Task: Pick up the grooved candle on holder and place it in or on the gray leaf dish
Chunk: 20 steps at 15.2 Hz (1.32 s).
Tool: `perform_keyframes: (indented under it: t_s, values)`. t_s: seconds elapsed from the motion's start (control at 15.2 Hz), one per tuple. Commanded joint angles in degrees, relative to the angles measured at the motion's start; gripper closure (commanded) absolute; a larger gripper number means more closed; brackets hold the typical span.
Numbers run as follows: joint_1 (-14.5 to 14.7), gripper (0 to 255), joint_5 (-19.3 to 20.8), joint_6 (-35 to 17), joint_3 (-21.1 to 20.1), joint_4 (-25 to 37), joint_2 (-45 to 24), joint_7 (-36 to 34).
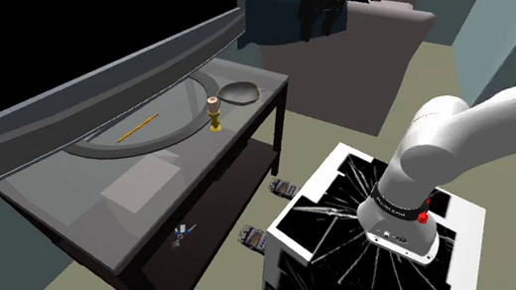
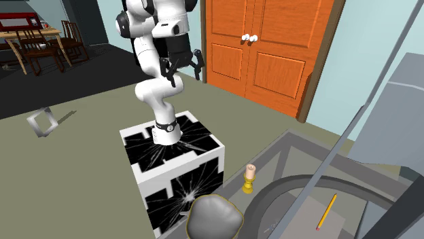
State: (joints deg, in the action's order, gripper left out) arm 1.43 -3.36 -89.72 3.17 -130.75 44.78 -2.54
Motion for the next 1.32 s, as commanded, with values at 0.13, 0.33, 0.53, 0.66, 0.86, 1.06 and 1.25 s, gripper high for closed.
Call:
perform_keyframes:
  t_s: [0.13,0.33,0.53,0.66,0.86,1.06,1.25]
  values:
    - [0.3,0,-0.2,-3.4,-0.9,-0.6,-2.9,-0.7]
    - [0.7,0,-0.5,-8.2,-2.3,-0.8,-7.8,-1.8]
    - [1.1,0,-0.6,-12.9,-3.6,-0.4,-13.1,-2.9]
    - [1.3,0,-0.5,-15.8,-4.4,0.3,-16.9,-3.6]
    - [1.6,0,-0.1,-19.8,-5.6,1.9,-22.8,-4.9]
    - [1.8,0,0.5,-23.3,-6.7,4.2,-28.9,-6.2]
    - [2.0,0,1.4,-26.4,-7.6,7.1,-35.3,-7.7]
